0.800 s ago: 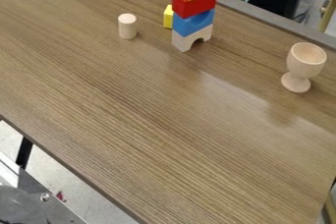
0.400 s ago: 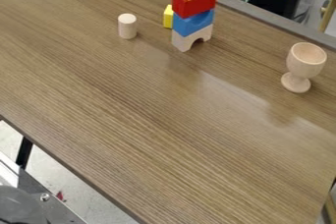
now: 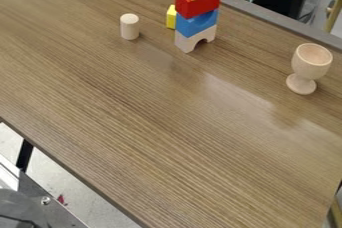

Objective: Put cylinder from the table on top of yellow block

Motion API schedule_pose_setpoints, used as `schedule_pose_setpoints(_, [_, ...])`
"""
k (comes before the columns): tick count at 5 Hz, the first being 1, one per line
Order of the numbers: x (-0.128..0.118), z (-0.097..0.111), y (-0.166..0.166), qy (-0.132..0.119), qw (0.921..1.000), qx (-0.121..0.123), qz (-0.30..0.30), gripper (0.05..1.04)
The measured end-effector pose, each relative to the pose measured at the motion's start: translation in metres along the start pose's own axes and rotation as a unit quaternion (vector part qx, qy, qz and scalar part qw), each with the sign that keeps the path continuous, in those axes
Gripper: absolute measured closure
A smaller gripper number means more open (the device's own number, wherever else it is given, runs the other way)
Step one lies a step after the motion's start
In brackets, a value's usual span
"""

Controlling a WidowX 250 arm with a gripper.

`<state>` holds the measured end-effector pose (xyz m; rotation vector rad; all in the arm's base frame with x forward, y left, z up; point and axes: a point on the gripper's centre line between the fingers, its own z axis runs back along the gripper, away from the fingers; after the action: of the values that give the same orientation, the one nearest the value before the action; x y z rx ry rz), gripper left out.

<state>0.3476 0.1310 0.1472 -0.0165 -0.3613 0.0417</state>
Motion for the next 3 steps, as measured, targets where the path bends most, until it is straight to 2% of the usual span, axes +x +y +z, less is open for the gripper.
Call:
schedule_pose_setpoints(1, [-0.005,-0.007,0.013,0.016,0.9997,0.005,0.017,0.084])
schedule_pose_setpoints(3, [-0.017,-0.041,0.034,0.067,0.9974,0.021,0.014,0.084])
